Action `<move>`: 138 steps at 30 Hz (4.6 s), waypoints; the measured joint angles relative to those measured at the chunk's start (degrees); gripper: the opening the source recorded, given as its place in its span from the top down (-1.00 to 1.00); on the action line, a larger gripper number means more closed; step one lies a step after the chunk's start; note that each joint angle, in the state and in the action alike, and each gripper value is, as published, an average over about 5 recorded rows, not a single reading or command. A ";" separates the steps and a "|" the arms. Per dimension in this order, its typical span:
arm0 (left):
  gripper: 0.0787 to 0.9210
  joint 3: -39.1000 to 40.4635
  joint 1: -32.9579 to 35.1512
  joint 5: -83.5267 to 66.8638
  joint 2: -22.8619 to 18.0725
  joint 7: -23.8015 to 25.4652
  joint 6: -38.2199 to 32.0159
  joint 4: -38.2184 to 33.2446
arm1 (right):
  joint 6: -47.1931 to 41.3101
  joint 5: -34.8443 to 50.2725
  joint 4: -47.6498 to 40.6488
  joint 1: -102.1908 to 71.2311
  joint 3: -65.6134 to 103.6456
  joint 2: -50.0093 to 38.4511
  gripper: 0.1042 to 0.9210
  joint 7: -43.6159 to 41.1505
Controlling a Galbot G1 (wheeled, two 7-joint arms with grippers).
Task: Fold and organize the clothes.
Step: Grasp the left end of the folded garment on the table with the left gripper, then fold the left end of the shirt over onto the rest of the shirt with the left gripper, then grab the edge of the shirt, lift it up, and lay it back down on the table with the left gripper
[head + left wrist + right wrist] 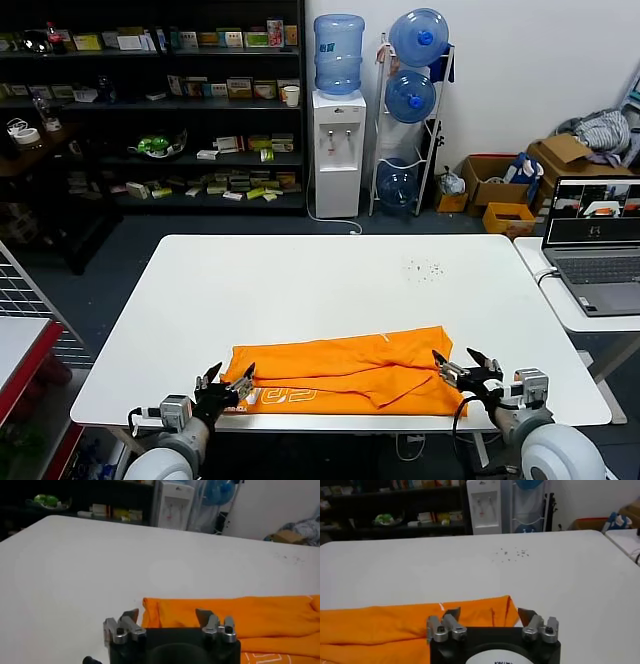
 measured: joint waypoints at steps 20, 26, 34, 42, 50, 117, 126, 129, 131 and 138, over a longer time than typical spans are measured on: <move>0.08 0.47 0.92 2.22 -3.89 -0.87 -0.99 3.89 | 0.24 -0.49 1.34 -2.51 1.84 0.51 -0.76 -0.01; 0.49 0.79 1.00 2.44 -4.41 -0.98 -1.10 3.98 | 0.47 -0.59 1.45 -2.89 2.07 0.69 -0.76 -0.01; 0.86 0.62 1.01 2.79 -4.52 -1.10 -1.22 3.71 | 1.02 -0.65 1.53 -2.55 1.91 1.10 -0.76 -0.08; 0.86 -2.02 1.69 1.79 -1.71 -0.66 -0.93 1.10 | 1.16 -0.72 0.96 -0.75 0.65 1.55 -0.76 -0.03; 0.86 -10.37 6.75 -0.58 5.52 0.67 -1.97 0.97 | 1.26 -0.94 0.25 2.34 -1.70 2.34 -0.76 0.28; -0.55 -4.25 -1.38 -6.74 2.16 2.02 3.39 -4.97 | 1.38 -4.22 -2.21 1.78 -2.81 7.79 -0.76 0.40; -0.77 -9.00 -0.04 -11.28 12.11 9.43 2.43 2.08 | 1.46 -4.21 -2.74 2.66 -3.66 7.92 -0.76 0.26; -0.77 -9.11 0.05 -12.54 13.88 11.54 2.74 3.77 | 1.46 -4.20 -2.79 2.49 -3.50 7.79 -0.76 0.25; -0.77 -8.95 -0.10 -13.24 14.63 12.60 3.03 4.73 | 1.46 -4.18 -2.80 2.32 -3.32 7.69 -0.76 0.24; -0.77 -7.31 -1.32 -15.11 15.92 14.99 3.83 6.97 | 1.44 -4.16 -2.82 2.02 -3.06 7.68 -0.76 0.23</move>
